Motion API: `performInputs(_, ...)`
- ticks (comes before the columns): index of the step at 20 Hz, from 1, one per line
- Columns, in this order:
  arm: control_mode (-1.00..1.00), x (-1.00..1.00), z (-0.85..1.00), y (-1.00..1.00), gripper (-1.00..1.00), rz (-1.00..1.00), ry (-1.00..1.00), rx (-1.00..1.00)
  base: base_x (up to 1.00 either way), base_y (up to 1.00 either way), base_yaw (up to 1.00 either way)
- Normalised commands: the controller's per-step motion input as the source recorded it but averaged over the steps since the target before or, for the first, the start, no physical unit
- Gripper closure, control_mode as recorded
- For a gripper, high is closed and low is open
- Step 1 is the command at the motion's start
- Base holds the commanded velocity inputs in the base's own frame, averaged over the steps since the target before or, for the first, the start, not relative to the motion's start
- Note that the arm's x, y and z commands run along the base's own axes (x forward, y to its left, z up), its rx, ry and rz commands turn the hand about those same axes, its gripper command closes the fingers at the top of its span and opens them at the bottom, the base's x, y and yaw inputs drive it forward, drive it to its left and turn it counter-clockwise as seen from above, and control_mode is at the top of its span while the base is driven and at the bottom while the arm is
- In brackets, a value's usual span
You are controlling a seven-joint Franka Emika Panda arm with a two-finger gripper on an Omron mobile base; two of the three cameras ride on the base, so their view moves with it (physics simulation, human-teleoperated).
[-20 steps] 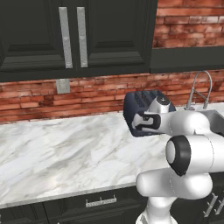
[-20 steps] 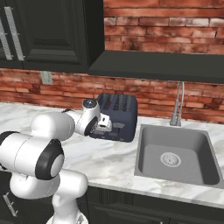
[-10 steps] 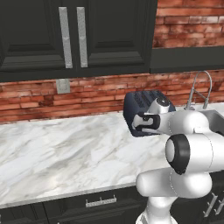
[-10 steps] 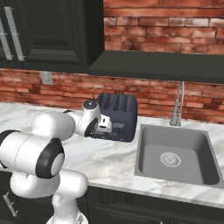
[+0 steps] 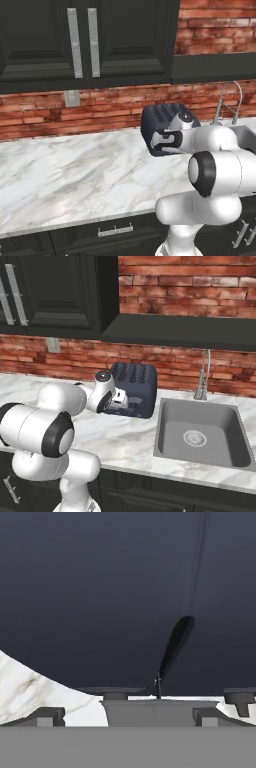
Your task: Start the toaster. Once the lever pops up, take the bread to the plate on the dining counter.
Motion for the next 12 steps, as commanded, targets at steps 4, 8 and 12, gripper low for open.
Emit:
performInputs(4,-1.0,0.0,-0.46,0.01,-1.0,0.0,0.0,0.0,0.0,0.0,0.0)
performInputs(8,-1.0,0.0,-0.46,0.09,-1.0,0.0,0.0,0.0,0.0,0.0,0.0)
performInputs(12,-1.0,0.0,-0.16,0.03,-1.0,0.0,-0.01,0.0,0.0,0.0,0.0)
